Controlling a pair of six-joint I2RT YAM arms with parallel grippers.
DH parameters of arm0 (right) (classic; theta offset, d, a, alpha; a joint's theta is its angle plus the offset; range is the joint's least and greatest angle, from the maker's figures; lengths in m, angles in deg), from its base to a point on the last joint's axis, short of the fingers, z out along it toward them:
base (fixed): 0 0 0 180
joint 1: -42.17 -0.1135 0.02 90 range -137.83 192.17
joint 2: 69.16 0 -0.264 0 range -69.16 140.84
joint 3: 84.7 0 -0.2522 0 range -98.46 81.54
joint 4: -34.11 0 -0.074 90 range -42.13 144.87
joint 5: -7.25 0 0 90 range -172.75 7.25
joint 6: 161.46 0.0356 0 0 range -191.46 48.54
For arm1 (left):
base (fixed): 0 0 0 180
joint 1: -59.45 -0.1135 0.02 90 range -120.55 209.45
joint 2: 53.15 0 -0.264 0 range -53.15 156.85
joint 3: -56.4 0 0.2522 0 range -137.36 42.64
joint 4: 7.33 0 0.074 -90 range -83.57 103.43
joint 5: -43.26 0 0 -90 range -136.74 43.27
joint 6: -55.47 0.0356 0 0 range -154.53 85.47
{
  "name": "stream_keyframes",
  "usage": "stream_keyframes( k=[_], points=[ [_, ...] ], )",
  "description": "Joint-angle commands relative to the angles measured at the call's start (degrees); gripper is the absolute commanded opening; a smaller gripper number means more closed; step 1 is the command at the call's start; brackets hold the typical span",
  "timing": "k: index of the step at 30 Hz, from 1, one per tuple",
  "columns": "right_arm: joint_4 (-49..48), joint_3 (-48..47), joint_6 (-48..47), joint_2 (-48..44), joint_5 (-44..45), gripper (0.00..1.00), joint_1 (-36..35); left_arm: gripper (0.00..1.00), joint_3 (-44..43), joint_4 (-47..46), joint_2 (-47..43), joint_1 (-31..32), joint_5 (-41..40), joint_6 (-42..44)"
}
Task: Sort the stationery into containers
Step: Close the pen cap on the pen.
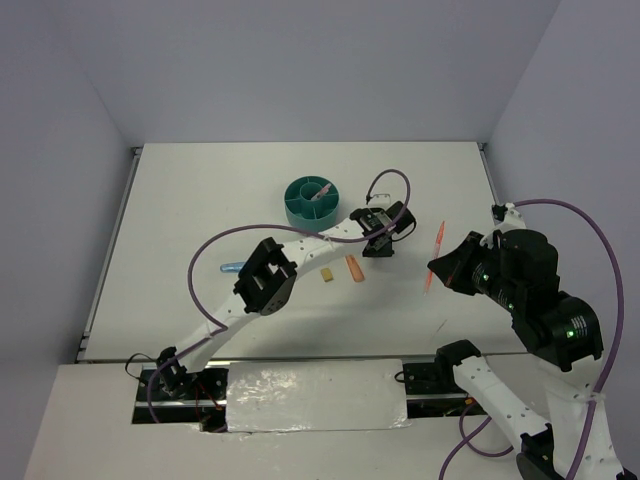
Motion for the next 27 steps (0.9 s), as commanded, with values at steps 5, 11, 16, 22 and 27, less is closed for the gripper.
stream_keyframes(
  k=[5,11,16,22,27],
  points=[
    [-1.3,-0.7,0.0,-0.8,-0.9,0.0,0.1,0.38,0.5,8.3,7.7,-1.3,-1.3,1.7],
    [-1.1,-0.9,-0.1,-0.8,-1.0,0.0,0.1,0.37,-0.7,9.2,8.4,-1.3,-2.9,1.2],
    [-0.9,-0.9,-0.3,-0.7,-1.1,0.0,0.2,0.37,-0.2,8.8,8.7,-1.3,-3.6,1.3],
    [-0.7,-1.4,-0.5,-0.6,-1.1,0.0,0.1,0.31,-0.3,8.8,9.3,-1.1,-2.7,0.6],
    [-0.7,-1.9,-0.5,-0.4,-1.4,0.0,0.1,0.19,0.6,9.0,9.7,0.2,-1.4,-0.7]
  ],
)
